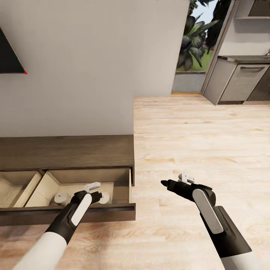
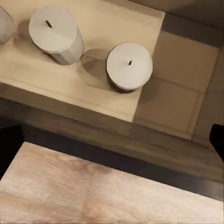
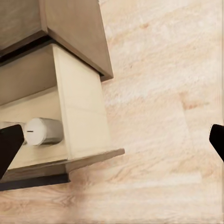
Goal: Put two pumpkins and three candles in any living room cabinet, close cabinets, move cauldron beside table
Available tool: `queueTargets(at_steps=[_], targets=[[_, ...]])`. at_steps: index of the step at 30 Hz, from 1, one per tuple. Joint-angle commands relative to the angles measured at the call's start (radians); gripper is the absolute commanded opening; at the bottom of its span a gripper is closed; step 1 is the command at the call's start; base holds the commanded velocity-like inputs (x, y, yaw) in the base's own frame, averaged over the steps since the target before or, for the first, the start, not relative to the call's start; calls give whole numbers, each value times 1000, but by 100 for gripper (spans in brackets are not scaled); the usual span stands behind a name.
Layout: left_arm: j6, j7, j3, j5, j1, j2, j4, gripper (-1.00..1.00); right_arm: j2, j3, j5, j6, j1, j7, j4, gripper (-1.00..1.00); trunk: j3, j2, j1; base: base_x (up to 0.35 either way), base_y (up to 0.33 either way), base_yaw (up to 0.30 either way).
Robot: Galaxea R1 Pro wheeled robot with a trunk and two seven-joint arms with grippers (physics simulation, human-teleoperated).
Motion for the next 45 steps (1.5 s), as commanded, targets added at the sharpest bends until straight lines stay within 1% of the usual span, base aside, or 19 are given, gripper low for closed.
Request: queueTargets(at_steps=[1,15,27,36,45], targets=[[1,10,-5,11,-1,1,-1,100,-1,2,-10,1,-1,-10,-1,100,2,7,-5,-309,0,0],[1,10,-6,11,0,1,-5,100,-1,2,-10,1,-1,-10,0,100,46,105,-58,-309,0,0],[1,10,-7,10,7,5,-28,100,-1,2,-10,1,-1,-10,3,100,46,105,-58,-300,0,0],[1,10,-7,9,8,6,-28,100,-1,1,-9,1,-1,-10,1,100,46,105,-58,-142,26,0],[1,10,-7,1,8,6,-28,100,-1,1,-14,1,-1,-10,1,100,46,105,-58,-71,54,0]])
